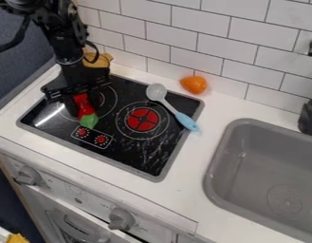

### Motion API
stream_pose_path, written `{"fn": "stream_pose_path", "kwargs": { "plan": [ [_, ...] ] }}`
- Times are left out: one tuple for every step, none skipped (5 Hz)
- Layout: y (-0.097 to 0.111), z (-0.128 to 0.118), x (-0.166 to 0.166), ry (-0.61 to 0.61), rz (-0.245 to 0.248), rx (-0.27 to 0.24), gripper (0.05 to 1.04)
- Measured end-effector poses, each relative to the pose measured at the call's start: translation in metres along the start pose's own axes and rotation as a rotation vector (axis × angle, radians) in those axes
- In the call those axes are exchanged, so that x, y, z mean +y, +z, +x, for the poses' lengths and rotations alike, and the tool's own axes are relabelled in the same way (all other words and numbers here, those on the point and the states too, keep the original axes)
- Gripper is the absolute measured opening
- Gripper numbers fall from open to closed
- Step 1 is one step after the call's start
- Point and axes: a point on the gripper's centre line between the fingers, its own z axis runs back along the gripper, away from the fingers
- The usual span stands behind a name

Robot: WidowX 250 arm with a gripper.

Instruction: Moved the red chili to the right of the stove

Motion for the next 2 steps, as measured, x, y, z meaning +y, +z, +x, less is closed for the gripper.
{"fn": "stream_pose_path", "kwargs": {
  "plan": [
    [0.016, -0.023, -0.021, -0.085, -0.059, 0.029, 0.474],
    [0.016, -0.060, -0.057, -0.237, -0.071, 0.044, 0.474]
  ]
}}
